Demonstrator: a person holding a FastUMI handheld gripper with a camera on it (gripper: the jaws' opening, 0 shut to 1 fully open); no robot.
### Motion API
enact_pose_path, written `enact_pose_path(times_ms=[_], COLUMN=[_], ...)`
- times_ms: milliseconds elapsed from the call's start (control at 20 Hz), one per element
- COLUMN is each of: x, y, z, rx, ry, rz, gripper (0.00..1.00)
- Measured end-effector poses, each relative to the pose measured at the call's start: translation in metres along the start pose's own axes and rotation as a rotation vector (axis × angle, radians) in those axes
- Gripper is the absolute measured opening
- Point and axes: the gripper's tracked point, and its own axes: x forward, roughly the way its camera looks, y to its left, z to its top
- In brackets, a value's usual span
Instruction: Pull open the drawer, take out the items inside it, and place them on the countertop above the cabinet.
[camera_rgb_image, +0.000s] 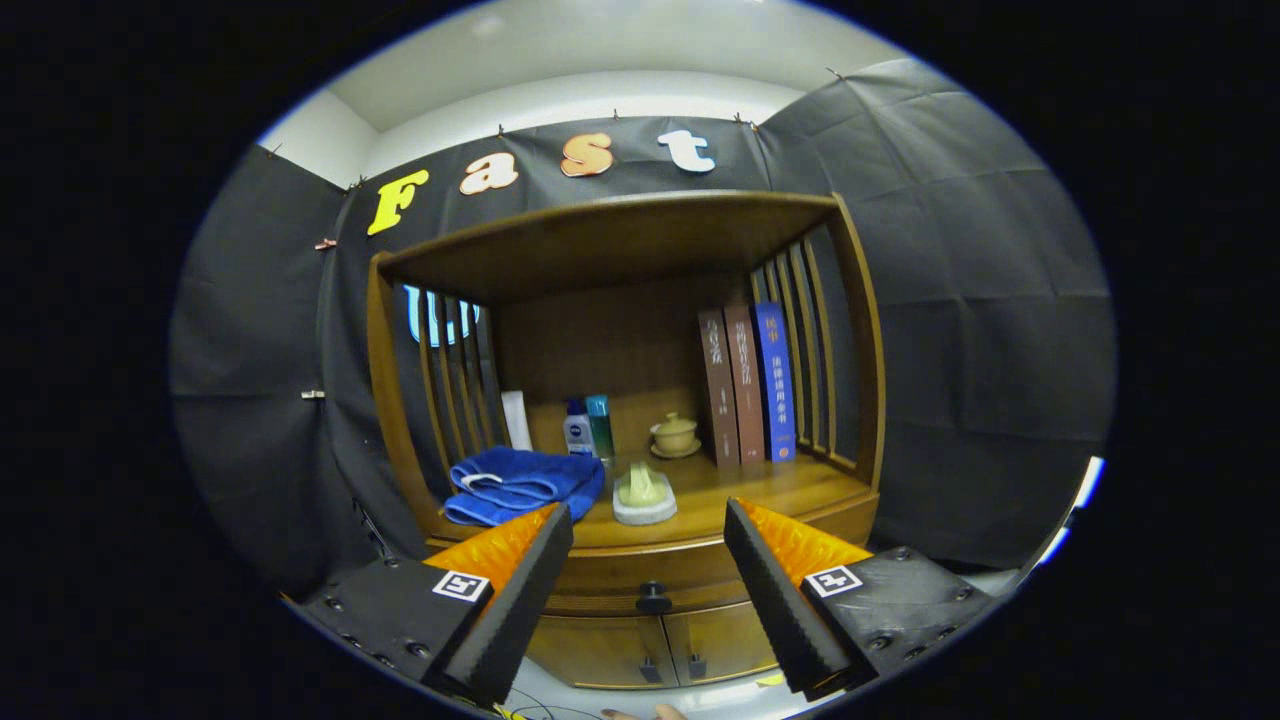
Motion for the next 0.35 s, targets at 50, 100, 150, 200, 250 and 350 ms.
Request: enact_pose_path(times_ms=[50, 100, 150, 200, 250, 350], x=[-0.006, -0.011, -0.017, -0.021, -0.027, -0.039], y=[0.002, 0.006, 0.01, 0.015, 0.019, 0.026], z=[0.011, 0.023, 0.034, 0.047, 0.058, 0.076], rx=[-0.026, -0.048, -0.066, -0.076, -0.08, -0.072], ry=[0.01, 0.015, 0.011, 0.0, -0.012, -0.034], rz=[0.0, 0.006, 0.015, 0.024, 0.033, 0.043], gripper=[0.99, 0.99, 0.99, 0.99, 0.99, 0.99])
